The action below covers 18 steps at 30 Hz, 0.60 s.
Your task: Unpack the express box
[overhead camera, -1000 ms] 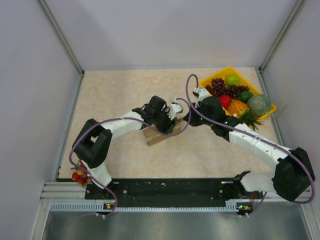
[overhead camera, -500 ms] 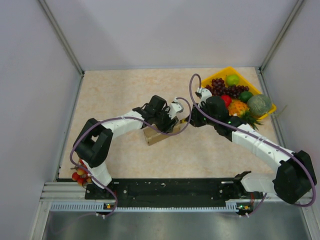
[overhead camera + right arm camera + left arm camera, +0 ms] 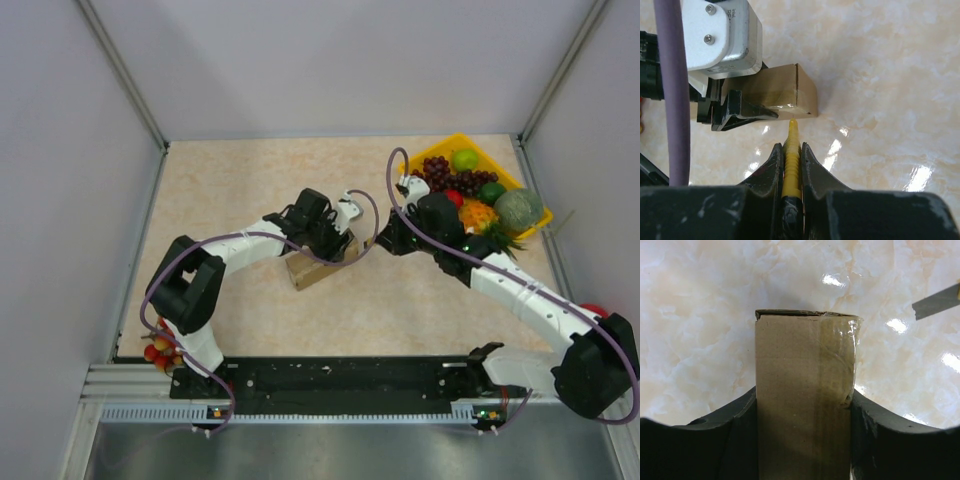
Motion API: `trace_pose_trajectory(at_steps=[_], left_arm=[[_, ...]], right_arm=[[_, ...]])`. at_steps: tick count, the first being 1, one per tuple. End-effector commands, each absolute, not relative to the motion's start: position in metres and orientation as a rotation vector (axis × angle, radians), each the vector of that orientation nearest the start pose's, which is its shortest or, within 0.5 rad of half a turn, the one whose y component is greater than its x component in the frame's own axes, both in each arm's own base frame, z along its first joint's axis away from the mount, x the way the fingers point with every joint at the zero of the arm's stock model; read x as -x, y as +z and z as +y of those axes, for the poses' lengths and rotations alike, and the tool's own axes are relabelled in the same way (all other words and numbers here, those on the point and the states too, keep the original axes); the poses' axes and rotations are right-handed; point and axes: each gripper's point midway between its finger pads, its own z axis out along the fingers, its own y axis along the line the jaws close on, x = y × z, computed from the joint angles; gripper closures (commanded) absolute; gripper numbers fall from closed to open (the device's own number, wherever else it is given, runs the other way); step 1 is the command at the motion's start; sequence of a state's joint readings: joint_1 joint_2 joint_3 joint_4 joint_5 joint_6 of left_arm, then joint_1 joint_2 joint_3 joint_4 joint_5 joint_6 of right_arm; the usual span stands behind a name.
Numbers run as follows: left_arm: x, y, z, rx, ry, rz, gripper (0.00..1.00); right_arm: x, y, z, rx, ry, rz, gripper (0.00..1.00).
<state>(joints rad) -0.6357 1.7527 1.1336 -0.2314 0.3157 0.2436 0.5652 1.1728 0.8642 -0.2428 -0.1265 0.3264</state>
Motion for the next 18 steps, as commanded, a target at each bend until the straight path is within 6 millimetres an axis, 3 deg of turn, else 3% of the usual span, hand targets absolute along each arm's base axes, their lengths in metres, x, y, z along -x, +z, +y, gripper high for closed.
trace_pose_trajectory(at_steps=[1,4,5,14,15,16,17,18], left_arm=[[-0.33,0.084,-0.301,-1.092,-0.594,2.123,0.55],[-0.339,0.1,-0.307,-1.008,-0.615,2.11,0.34],[-0.339,0.104,-0.311,-0.989,-0.64,2.107,0.01],[-0.352,0.165,-0.332,-0.907,-0.738,1.952,0.01],[-0.352,0.17,-0.332,-0.906,-0.733,1.94,0.01],[-0.354,0.188,-0.329,-0.896,-0.71,1.882,0.01],[-0.353,0.186,-0.322,-0.882,-0.681,1.866,0.01],[-0.366,0.194,-0.31,-0.801,-0.582,1.842,0.01]], right_arm=[[-0.301,0.217,0.222,0.284,0.656,2.025,1.0],[-0.298,0.214,0.222,0.274,0.662,2.034,1.0],[-0.298,0.215,0.221,0.268,0.663,2.03,1.0],[-0.289,0.207,0.208,0.234,0.635,2.066,1.0],[-0.29,0.207,0.207,0.228,0.628,2.067,1.0],[-0.288,0.205,0.206,0.224,0.625,2.079,1.0],[-0.288,0.203,0.206,0.218,0.622,2.086,1.0],[-0.288,0.203,0.206,0.208,0.625,2.092,1.0]])
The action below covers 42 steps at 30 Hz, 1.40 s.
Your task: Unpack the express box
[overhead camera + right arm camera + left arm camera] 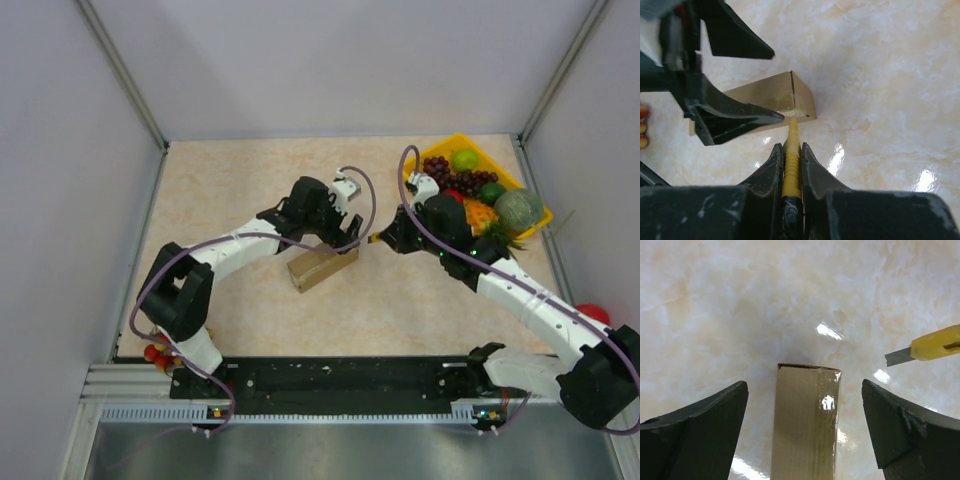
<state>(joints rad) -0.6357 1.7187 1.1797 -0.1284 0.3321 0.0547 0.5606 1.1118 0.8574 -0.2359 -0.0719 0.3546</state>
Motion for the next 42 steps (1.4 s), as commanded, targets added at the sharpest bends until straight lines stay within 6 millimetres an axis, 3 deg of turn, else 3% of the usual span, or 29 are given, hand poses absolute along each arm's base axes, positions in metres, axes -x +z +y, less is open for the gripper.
trace_pose_trajectory(at_steps=[1,2,3,5,10,12,16,20,21,23,27,28,31,35,39,42], left_arm=[[-0.37,0.216,-0.298,-0.722,-0.539,1.786,0.01],[-0.375,0.222,-0.289,-0.637,-0.502,1.728,0.01],[-0.389,0.232,-0.266,-0.507,-0.386,1.703,0.01],[-0.392,0.239,-0.245,-0.372,-0.342,1.737,0.01],[-0.387,0.213,-0.22,-0.313,-0.306,1.938,0.01],[-0.378,0.19,-0.205,-0.26,-0.298,2.006,0.02],[-0.358,0.144,-0.188,-0.162,-0.33,2.206,0.2],[-0.33,0.108,-0.183,-0.165,-0.347,2.365,0.26],[-0.328,0.104,-0.182,-0.162,-0.353,2.38,0.27],[-0.318,0.093,-0.179,-0.159,-0.365,2.415,0.29],[-0.303,0.089,-0.179,-0.179,-0.425,2.431,0.29],[-0.3,0.088,-0.179,-0.174,-0.435,2.432,0.29],[-0.284,0.078,-0.18,-0.167,-0.498,2.442,0.29],[-0.269,0.079,-0.19,-0.154,-0.629,2.411,0.29],[-0.264,0.093,-0.2,-0.145,-0.75,2.325,0.29],[-0.261,0.101,-0.2,-0.143,-0.777,2.274,0.28]], right_arm=[[-0.287,0.199,0.206,0.207,0.624,2.108,1.0],[-0.287,0.197,0.207,0.212,0.633,2.114,1.0],[-0.286,0.195,0.21,0.218,0.641,2.123,1.0],[-0.285,0.188,0.215,0.225,0.666,2.15,1.0],[-0.279,0.169,0.227,0.213,0.72,2.22,1.0],[-0.275,0.165,0.237,0.231,0.734,2.238,1.0],[-0.281,0.16,0.25,0.21,0.746,2.251,1.0],[-0.301,0.15,0.26,0.155,0.728,2.271,1.0],[-0.309,0.157,0.264,0.146,0.726,2.253,1.0],[-0.319,0.152,0.27,0.139,0.716,2.263,1.0],[-0.339,0.165,0.288,0.161,0.752,2.215,1.0],[-0.344,0.159,0.292,0.164,0.753,2.223,1.0],[-0.352,0.166,0.31,0.201,0.808,2.196,1.0],[-0.358,0.161,0.343,0.296,0.867,2.202,1.0],[-0.342,0.154,0.375,0.421,0.925,2.23,1.0],[-0.339,0.156,0.382,0.452,0.936,2.225,1.0]])
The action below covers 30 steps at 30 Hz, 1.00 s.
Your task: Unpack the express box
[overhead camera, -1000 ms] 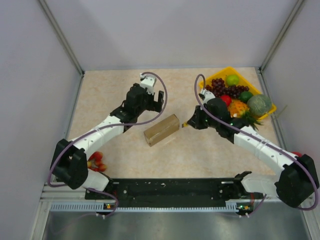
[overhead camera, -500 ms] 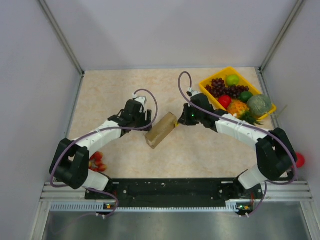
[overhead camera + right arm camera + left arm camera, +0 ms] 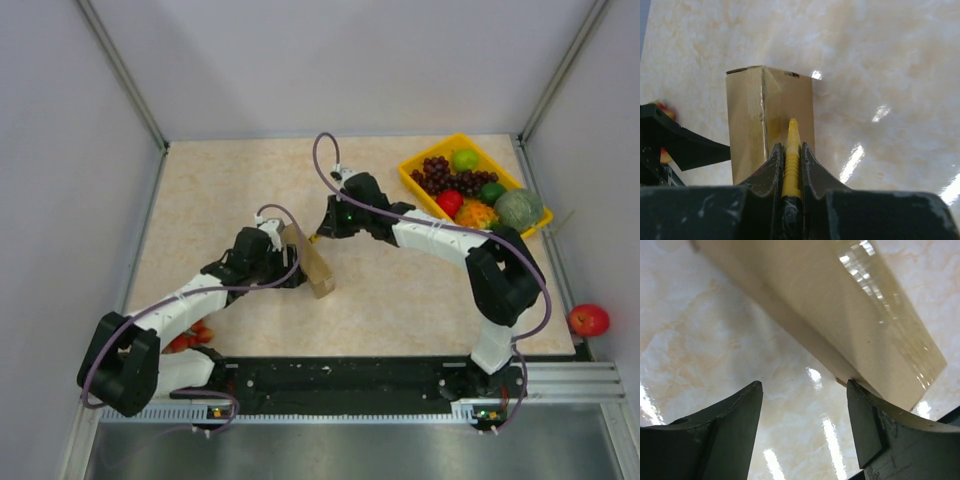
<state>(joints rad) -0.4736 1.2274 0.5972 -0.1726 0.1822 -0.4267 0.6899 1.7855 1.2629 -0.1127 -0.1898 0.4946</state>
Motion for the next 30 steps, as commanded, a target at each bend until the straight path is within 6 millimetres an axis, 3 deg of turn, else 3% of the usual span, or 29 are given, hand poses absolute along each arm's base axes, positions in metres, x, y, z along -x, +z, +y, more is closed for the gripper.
trace_pose_trajectory(at_steps=[1,6,9,10,12,13,14,16,17,19,21,22,24,27,30], left_arm=[[-0.262,0.104,-0.199,-0.149,-0.771,2.264,0.27],[-0.279,0.123,-0.164,-0.098,-0.513,2.231,0.28],[-0.291,0.148,-0.141,-0.05,-0.376,2.147,0.27],[-0.294,0.157,-0.138,-0.043,-0.36,2.118,0.27],[-0.301,0.173,-0.13,-0.029,-0.316,2.057,0.21],[-0.304,0.182,-0.129,-0.024,-0.309,2.032,0.13],[-0.309,0.186,-0.125,-0.009,-0.293,2.02,0.01],[-0.317,0.204,-0.129,-0.004,-0.321,1.979,0.01],[-0.322,0.204,-0.13,-0.007,-0.329,1.981,0.01],[-0.332,0.216,-0.136,-0.008,-0.367,1.954,0.01],[-0.341,0.211,-0.14,-0.006,-0.368,1.985,0.04],[-0.346,0.217,-0.143,-0.008,-0.374,1.982,0.06],[-0.353,0.21,-0.147,0.0,-0.377,2.013,0.08],[-0.362,0.199,-0.148,0.031,-0.372,2.072,0.12],[-0.369,0.19,-0.155,0.034,-0.392,2.123,0.13]], right_arm=[[-0.339,0.157,0.381,0.449,0.93,2.224,1.0],[-0.357,0.182,0.355,0.367,0.76,2.178,1.0],[-0.362,0.211,0.331,0.293,0.685,2.133,1.0],[-0.359,0.23,0.322,0.275,0.677,2.095,1.0],[-0.347,0.236,0.315,0.303,0.678,2.091,1.0],[-0.342,0.24,0.311,0.312,0.683,2.08,1.0],[-0.321,0.243,0.314,0.394,0.743,2.074,1.0],[-0.303,0.241,0.314,0.473,0.767,2.069,1.0],[-0.281,0.238,0.318,0.57,0.787,2.051,1.0],[-0.257,0.23,0.321,0.671,0.803,2.043,1.0],[-0.222,0.221,0.333,0.827,0.871,2.01,1.0],[-0.211,0.216,0.338,0.875,0.888,2.003,1.0],[-0.191,0.202,0.35,0.958,0.893,2.013,1.0],[-0.184,0.187,0.366,0.979,0.888,2.051,1.0],[-0.191,0.177,0.375,0.937,0.872,2.077,1.0]])
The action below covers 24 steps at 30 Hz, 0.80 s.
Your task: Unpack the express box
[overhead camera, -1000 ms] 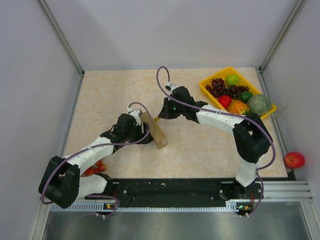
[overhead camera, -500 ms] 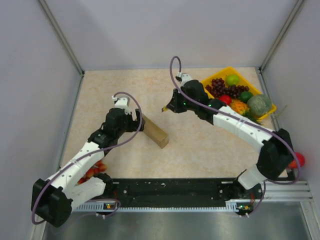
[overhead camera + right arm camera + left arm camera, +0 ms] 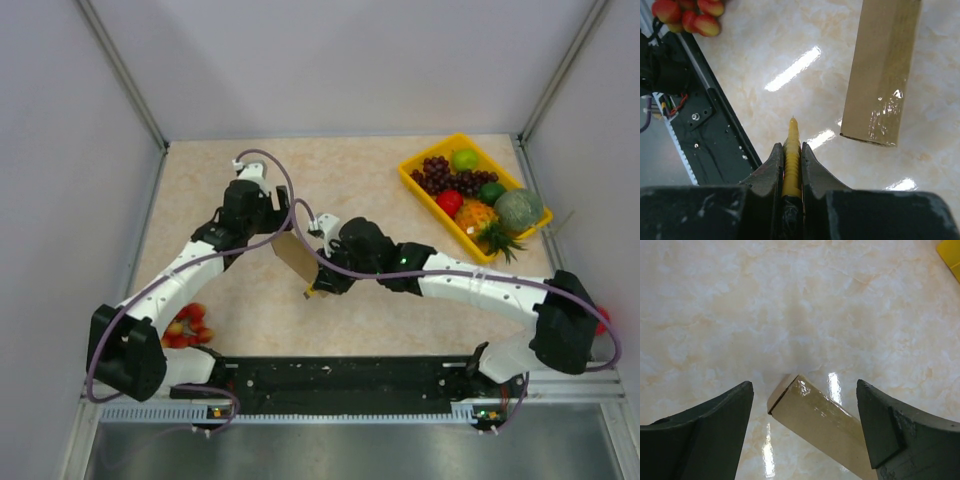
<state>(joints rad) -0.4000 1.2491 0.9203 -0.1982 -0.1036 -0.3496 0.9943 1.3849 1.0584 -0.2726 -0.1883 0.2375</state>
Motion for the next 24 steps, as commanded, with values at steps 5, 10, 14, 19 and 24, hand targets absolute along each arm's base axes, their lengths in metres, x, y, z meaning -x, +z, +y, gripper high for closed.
trace_pose_trajectory(at_steps=[5,10,14,19,24], left_arm=[[-0.37,0.157,-0.168,-0.008,-0.425,2.223,0.14],[-0.352,0.126,-0.174,-0.058,-0.456,2.373,0.18],[-0.339,0.117,-0.174,-0.074,-0.482,2.399,0.2],[-0.32,0.118,-0.175,-0.095,-0.539,2.401,0.23],[-0.3,0.119,-0.179,-0.122,-0.615,2.41,0.25]], right_arm=[[-0.21,0.153,0.365,0.832,0.721,2.151,1.0],[-0.215,0.143,0.343,0.773,0.616,2.18,1.0],[-0.218,0.143,0.326,0.699,0.563,2.187,1.0],[-0.228,0.141,0.305,0.598,0.508,2.213,1.0],[-0.246,0.145,0.285,0.474,0.478,2.22,1.0]])
